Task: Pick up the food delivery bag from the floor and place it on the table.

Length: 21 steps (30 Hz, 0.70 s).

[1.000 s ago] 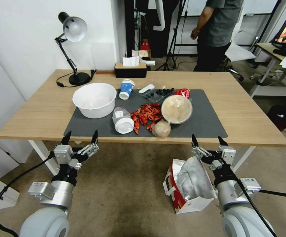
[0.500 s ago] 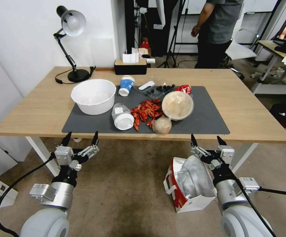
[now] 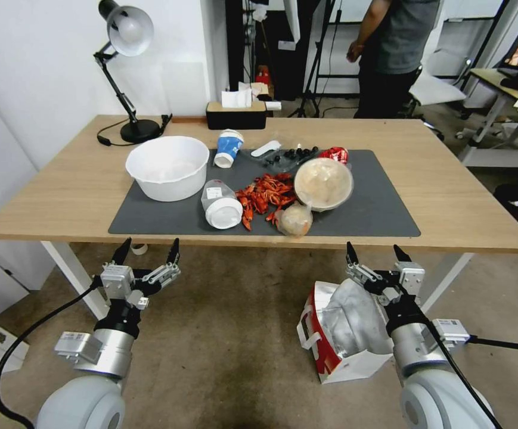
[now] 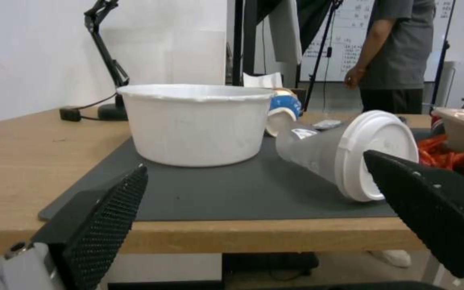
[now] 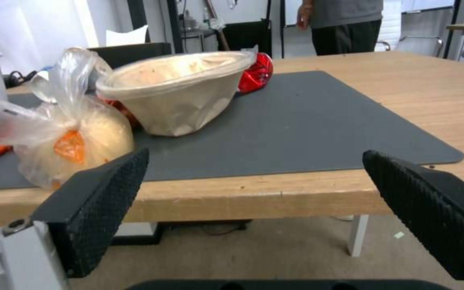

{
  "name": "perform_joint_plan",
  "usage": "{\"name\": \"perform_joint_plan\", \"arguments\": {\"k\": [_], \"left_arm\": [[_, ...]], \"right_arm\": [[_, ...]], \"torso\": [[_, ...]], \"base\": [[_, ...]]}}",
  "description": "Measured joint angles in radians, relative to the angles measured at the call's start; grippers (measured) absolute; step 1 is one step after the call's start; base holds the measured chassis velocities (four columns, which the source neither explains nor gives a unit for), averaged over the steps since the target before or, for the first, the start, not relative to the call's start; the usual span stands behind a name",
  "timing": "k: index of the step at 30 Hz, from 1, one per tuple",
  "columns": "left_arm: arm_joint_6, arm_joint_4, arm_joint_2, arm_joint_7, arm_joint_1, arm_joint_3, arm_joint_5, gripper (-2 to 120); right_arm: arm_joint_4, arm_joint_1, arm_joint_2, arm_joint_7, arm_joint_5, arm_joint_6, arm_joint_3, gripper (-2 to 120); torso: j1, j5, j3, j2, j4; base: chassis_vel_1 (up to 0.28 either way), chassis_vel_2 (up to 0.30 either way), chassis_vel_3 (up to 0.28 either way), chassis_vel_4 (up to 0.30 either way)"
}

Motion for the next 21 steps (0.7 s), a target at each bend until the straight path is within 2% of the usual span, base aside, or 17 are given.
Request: {"name": "perform_joint_plan", "arguments": {"k": [21], "left_arm": [[-0.001,0.006,0.001,0.006,-0.001,-0.002,0.001,100]], "right_arm": [[-0.006,0.002,-0.001,0.006,0.0,-0.002,0.0,100]], "torso": [[-0.04,0.0,-0.054,-0.093,0.0]], "base": [[0.0,0.0,0.0,0.0]]}}
